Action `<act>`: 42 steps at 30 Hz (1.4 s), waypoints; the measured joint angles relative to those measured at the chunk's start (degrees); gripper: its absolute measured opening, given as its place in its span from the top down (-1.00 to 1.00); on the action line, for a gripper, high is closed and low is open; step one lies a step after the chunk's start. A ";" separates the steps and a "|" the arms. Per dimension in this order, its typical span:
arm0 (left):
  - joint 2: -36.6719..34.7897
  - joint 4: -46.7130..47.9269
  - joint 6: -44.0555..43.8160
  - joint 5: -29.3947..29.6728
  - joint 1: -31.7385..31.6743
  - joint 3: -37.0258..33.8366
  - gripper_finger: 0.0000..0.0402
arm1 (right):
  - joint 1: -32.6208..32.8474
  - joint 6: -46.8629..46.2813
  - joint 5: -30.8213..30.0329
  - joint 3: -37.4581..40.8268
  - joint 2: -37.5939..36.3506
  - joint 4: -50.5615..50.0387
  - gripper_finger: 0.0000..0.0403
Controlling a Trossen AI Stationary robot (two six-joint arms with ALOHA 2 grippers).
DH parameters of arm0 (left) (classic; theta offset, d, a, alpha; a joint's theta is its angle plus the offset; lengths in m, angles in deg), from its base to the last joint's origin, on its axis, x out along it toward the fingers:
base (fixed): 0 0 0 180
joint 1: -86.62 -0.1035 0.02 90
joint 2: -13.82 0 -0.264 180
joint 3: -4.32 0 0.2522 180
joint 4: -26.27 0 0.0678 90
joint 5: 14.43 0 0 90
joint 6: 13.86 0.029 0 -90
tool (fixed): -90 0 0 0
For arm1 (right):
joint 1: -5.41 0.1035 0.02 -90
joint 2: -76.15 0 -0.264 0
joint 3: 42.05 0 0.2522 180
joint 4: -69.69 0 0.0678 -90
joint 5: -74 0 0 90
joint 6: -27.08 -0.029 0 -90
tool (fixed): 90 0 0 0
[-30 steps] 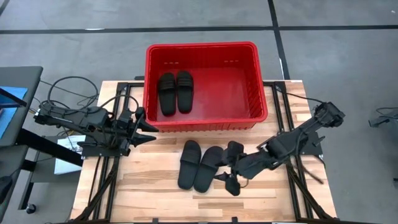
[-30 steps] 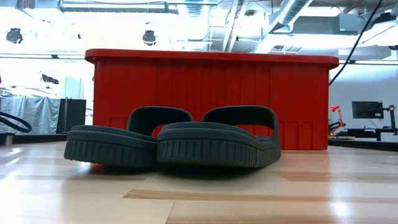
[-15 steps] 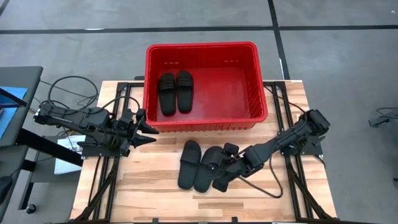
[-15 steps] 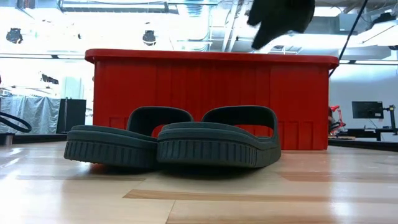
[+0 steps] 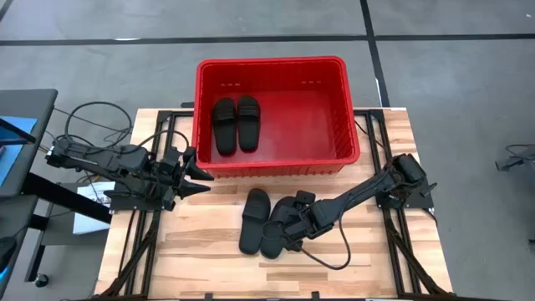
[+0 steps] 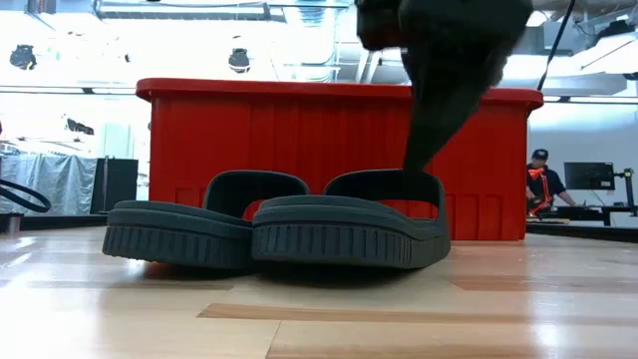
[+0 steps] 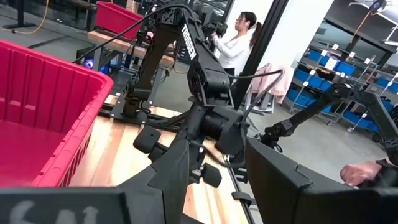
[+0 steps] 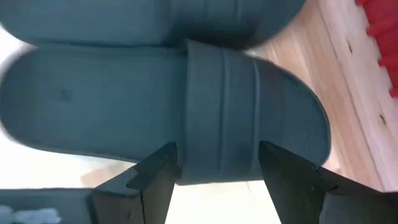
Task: Pick and place slides into bin
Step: Put the black slide into the red container
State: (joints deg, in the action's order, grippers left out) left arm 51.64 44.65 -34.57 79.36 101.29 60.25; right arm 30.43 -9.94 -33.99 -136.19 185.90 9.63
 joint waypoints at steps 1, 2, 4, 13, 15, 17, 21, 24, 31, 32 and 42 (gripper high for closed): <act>0.00 0.04 0.00 -0.02 0.00 0.00 0.27 | -0.08 0.01 0.02 0.00 0.49 -0.22 -0.08; 0.00 0.15 0.00 -0.01 0.00 0.00 0.27 | -0.13 0.00 -0.01 0.00 0.86 -0.12 -0.08; 0.00 0.40 0.00 -0.02 0.00 0.00 0.27 | -0.11 0.01 0.02 0.00 1.27 -0.07 -0.08; 0.00 0.73 -0.02 -0.02 0.00 0.00 0.27 | -0.43 -0.37 -0.19 0.00 1.83 -0.30 -0.04; 0.00 0.90 -0.02 -0.02 0.00 0.00 0.27 | -0.75 -0.71 -0.12 0.00 2.13 -0.30 0.07; 0.00 1.12 -0.02 -0.02 0.00 0.00 0.27 | -0.82 -0.81 0.21 -0.02 2.10 -0.26 0.26; 0.00 1.16 -0.03 -0.02 0.00 0.02 0.27 | -1.11 -0.42 3.20 -0.13 2.04 0.29 0.82; 0.00 1.16 -0.04 -0.02 0.00 0.00 0.27 | -1.21 -0.35 5.29 -0.13 2.01 0.55 0.92; 0.00 2.84 -0.04 0.00 -0.02 0.02 0.27 | -1.16 -0.87 5.73 -0.11 1.65 0.25 0.98; 0.02 2.98 -0.04 0.00 -0.01 0.02 0.27 | -1.12 -0.84 5.75 -0.33 1.57 -0.26 0.98; 0.02 2.40 -1.09 0.03 -0.02 0.02 0.27 | -1.08 5.83 6.62 -10.35 1.57 -9.92 0.99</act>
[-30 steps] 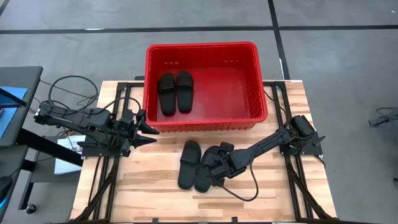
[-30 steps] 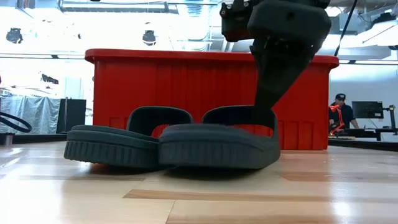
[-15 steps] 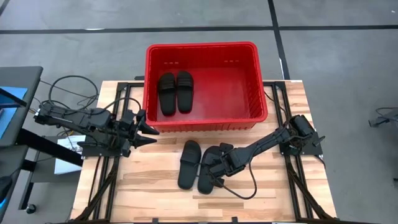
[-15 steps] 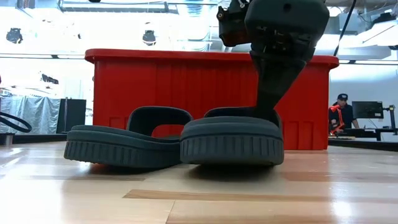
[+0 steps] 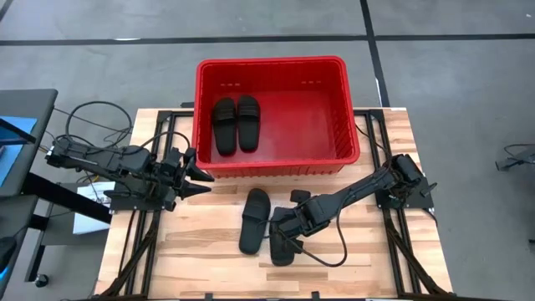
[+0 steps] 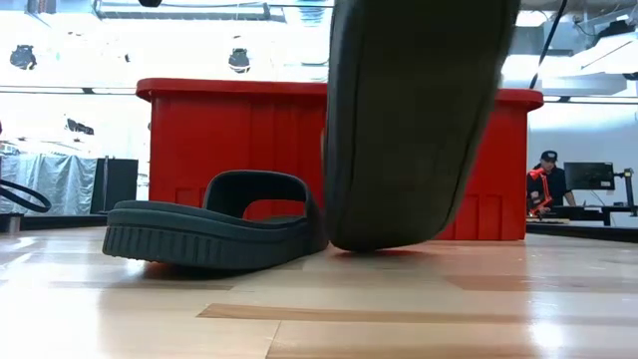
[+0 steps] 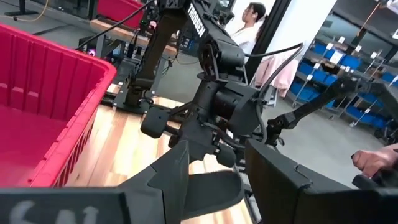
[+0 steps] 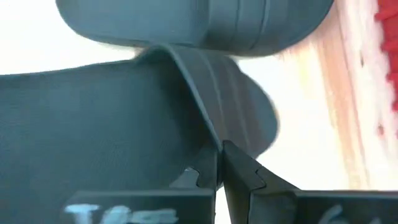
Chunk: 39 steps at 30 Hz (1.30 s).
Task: Pick and place slides into bin
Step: Put the black slide into the red container
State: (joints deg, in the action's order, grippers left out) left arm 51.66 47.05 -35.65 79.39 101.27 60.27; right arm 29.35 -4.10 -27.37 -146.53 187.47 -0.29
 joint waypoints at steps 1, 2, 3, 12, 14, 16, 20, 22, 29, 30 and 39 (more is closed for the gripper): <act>0.00 -0.44 -0.19 0.00 0.00 0.00 0.27 | 0.02 0.97 0.15 -1.24 0.00 -1.41 0.99; -0.02 -0.78 -0.46 0.02 0.00 0.00 0.27 | 0.02 1.88 0.21 -2.49 0.00 -3.26 1.00; -0.02 -0.98 -0.55 0.02 0.00 0.00 0.27 | 0.02 2.81 0.39 -3.71 0.00 -5.09 1.00; -0.02 -1.54 -2.02 0.01 0.00 0.00 0.27 | -0.09 8.81 0.60 -16.64 -0.02 -17.76 1.00; -0.02 -1.54 -2.02 0.02 0.00 0.00 0.27 | -0.09 9.68 -0.10 -19.86 -0.02 -19.44 1.00; -0.02 -1.54 -2.02 0.01 0.00 0.00 0.27 | -0.09 10.60 -0.56 -23.35 -0.02 -20.95 1.00; -0.02 -1.54 -2.04 0.02 0.00 0.00 0.27 | -0.09 11.78 -0.94 -30.43 -0.04 -23.37 1.00; -0.02 -1.54 -2.04 0.02 0.00 0.00 0.27 | -0.09 12.19 -1.82 -33.95 -0.04 -24.27 1.00; -0.02 -1.54 -2.96 0.02 0.00 0.00 0.27 | -0.09 13.61 -8.61 -44.40 -0.40 -28.28 1.00; -0.02 -1.54 -3.07 0.02 0.00 0.00 0.27 | -0.39 14.14 -9.83 -43.78 -1.33 -27.17 1.00; -0.13 -1.31 -1.89 0.09 0.00 1.87 0.27 | -5.59 17.40 -17.07 -43.68 -5.65 -28.24 1.00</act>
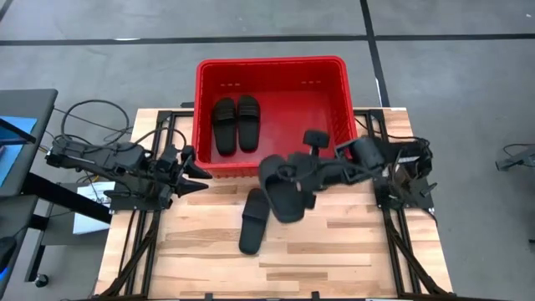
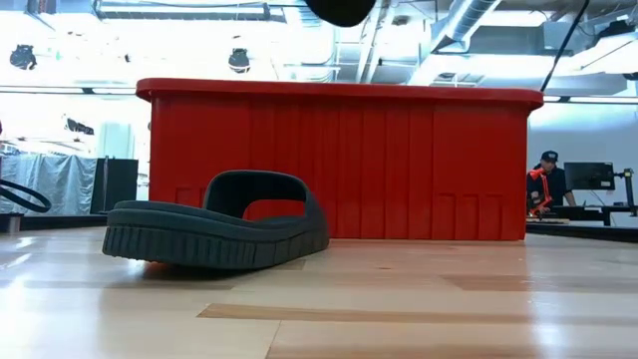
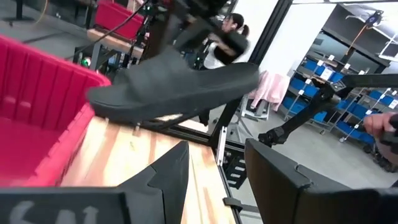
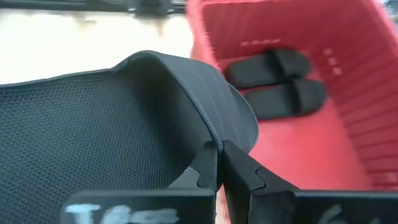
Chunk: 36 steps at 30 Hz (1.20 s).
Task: Pick and place slides into bin
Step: Put the black slide into the red container
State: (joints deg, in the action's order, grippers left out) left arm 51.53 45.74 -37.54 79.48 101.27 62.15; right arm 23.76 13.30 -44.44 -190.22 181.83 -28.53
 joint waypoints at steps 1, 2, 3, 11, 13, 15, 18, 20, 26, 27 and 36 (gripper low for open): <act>0.00 0.06 0.82 0.07 0.00 0.54 0.27 | -1.09 0.98 -0.18 0.00 -0.33 0.04 1.00; 0.00 0.00 1.78 0.13 0.00 1.10 0.27 | -2.33 2.14 -0.17 0.00 -0.67 0.06 1.00; 0.00 -0.08 2.91 0.28 0.00 1.62 0.27 | -3.72 3.29 -0.22 -0.01 -0.94 0.05 1.00; -0.02 -0.04 10.85 4.47 0.00 6.07 0.27 | -17.79 16.71 0.61 -0.04 -0.87 0.33 1.00; 0.00 0.01 12.41 5.00 -0.02 7.15 0.27 | -22.20 20.33 1.94 -0.04 -0.54 1.56 1.00; -0.02 0.00 14.17 5.17 -0.02 8.21 0.27 | -26.60 23.65 3.60 0.02 -0.41 2.92 1.00; -0.02 0.00 16.85 5.84 -0.02 9.49 0.27 | -32.99 28.39 7.14 0.76 -0.53 6.90 1.00; -0.19 -0.02 18.50 6.66 -0.02 10.00 0.27 | -36.81 30.86 10.04 1.51 -0.46 9.43 1.00; -1.31 0.17 21.98 11.65 -0.02 10.26 0.27 | -45.26 35.98 15.20 6.95 -0.43 16.49 1.00; -1.45 0.30 22.30 12.42 -0.02 10.26 0.27 | -46.35 36.65 15.53 8.36 -0.43 17.58 1.00; -3.39 1.40 24.94 18.85 -0.02 10.26 0.27 | -50.72 40.74 18.36 21.07 -0.41 28.59 1.00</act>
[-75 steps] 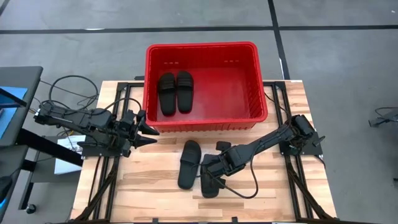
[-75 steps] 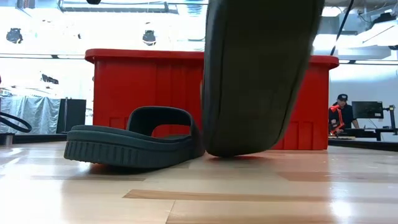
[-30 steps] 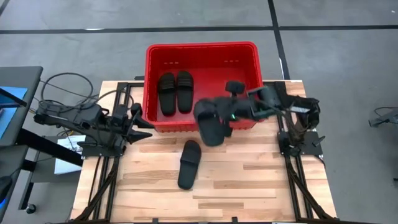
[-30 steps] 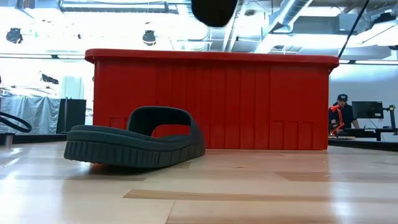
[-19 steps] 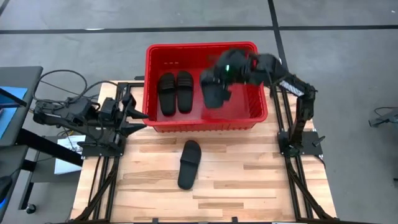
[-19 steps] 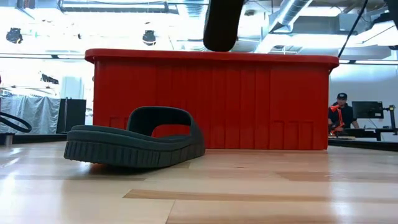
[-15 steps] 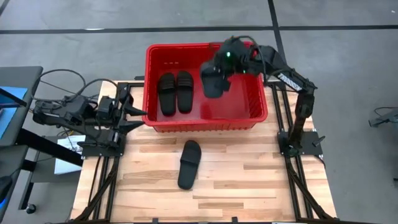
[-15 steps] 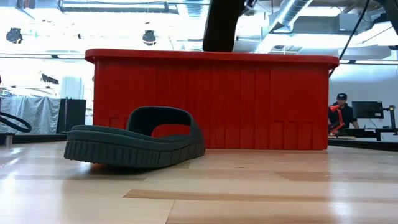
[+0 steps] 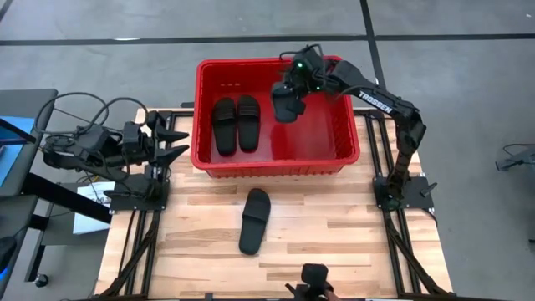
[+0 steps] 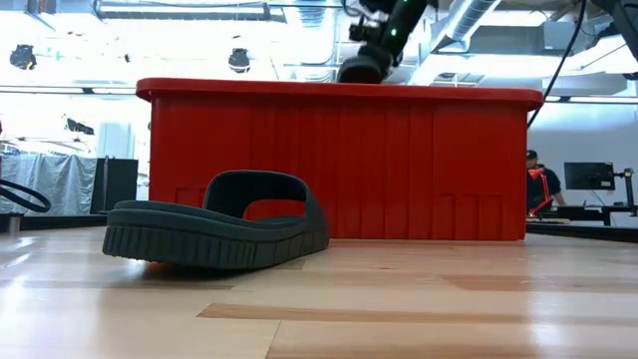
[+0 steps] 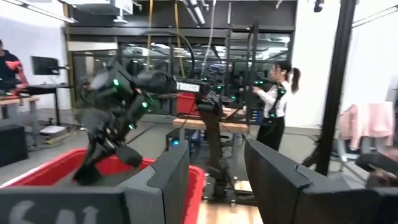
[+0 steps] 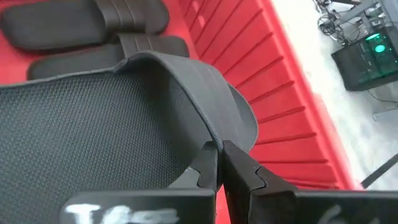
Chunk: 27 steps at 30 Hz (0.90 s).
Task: Pick and place slides into bin
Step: Put the black slide into the red container
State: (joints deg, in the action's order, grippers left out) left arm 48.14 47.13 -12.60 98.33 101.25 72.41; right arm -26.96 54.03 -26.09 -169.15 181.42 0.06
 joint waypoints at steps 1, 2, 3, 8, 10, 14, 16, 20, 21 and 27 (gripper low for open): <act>-0.24 0.02 0.57 0.65 0.00 0.00 0.27 | -0.25 0.26 0.28 1.50 0.00 1.50 1.00; -0.51 0.05 1.18 1.18 0.00 0.00 0.27 | -0.48 0.52 0.84 2.70 0.03 2.60 1.00; -0.61 0.04 1.60 1.68 0.00 0.00 0.27 | -0.79 0.56 1.38 3.87 0.04 3.92 1.00; -0.67 -0.02 3.18 4.93 0.00 0.00 0.27 | -1.96 0.59 1.84 9.42 0.04 9.60 1.00; -0.63 -0.01 3.32 5.17 0.00 0.00 0.27 | -2.33 0.59 2.03 11.41 0.04 11.60 1.00; -0.63 -0.01 3.97 5.16 0.00 0.00 0.27 | -3.01 0.41 2.43 15.34 0.04 15.68 1.00; -0.63 -0.01 4.05 5.16 0.00 0.00 0.27 | -3.03 -0.06 2.34 16.41 0.78 17.30 1.00; -0.63 -0.02 4.18 5.16 0.00 -0.02 0.27 | -3.42 -0.96 2.39 17.31 3.39 18.77 1.00; -0.63 -0.01 4.19 5.16 0.00 -0.02 0.27 | -3.26 -0.96 2.30 17.31 4.41 19.39 1.00; -0.63 -0.01 4.19 5.16 0.00 -0.02 0.27 | -3.01 -0.66 2.38 17.31 10.43 20.50 1.00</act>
State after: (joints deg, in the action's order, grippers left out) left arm 47.51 47.12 -8.41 103.49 101.25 72.38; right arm -29.97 53.38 -23.71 -151.84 191.85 20.56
